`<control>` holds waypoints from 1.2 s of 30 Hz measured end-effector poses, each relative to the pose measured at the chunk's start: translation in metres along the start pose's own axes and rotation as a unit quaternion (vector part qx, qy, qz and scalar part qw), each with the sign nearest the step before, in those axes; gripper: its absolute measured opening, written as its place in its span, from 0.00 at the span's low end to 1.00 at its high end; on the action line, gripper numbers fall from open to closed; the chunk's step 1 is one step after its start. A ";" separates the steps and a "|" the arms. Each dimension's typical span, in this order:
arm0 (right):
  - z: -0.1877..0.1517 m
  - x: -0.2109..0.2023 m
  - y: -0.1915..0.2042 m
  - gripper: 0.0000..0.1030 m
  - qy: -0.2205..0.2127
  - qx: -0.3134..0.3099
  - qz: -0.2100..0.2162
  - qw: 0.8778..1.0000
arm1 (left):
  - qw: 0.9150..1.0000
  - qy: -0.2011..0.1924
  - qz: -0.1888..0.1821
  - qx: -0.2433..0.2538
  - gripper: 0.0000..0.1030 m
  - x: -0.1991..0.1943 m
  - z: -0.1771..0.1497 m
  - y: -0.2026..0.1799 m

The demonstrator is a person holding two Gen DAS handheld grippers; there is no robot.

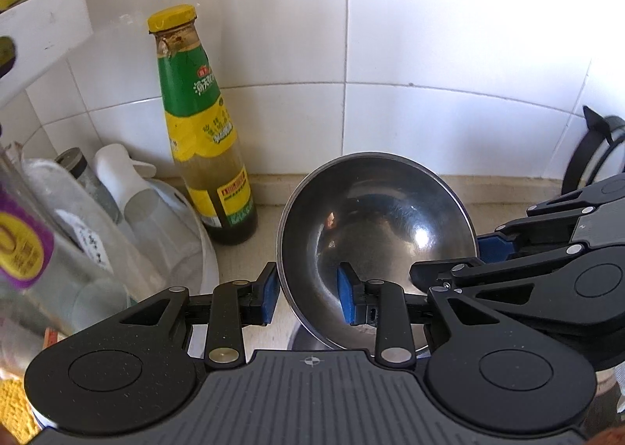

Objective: Organize plates and bowls

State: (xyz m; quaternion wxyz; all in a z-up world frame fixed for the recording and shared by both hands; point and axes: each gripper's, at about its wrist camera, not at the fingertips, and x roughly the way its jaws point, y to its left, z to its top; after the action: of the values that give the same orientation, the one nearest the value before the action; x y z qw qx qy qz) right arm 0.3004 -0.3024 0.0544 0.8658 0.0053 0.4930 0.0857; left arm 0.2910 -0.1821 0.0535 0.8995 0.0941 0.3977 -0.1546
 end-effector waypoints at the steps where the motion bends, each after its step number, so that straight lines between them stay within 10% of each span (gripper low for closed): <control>1: -0.002 0.000 0.001 0.29 0.003 0.000 0.000 1.000 | 1.000 0.001 0.000 0.002 0.37 -0.001 -0.003 0.000; 36: -0.039 0.013 0.021 0.30 0.037 -0.009 -0.015 0.999 | 1.000 0.029 -0.003 -0.007 0.38 -0.009 -0.059 -0.001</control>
State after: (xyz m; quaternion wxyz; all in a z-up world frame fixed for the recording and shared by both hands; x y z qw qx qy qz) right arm 0.2705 -0.2823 0.0249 0.8482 -0.0128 0.5239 0.0773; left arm 0.2443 -0.1637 0.0205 0.8878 0.0909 0.4251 -0.1511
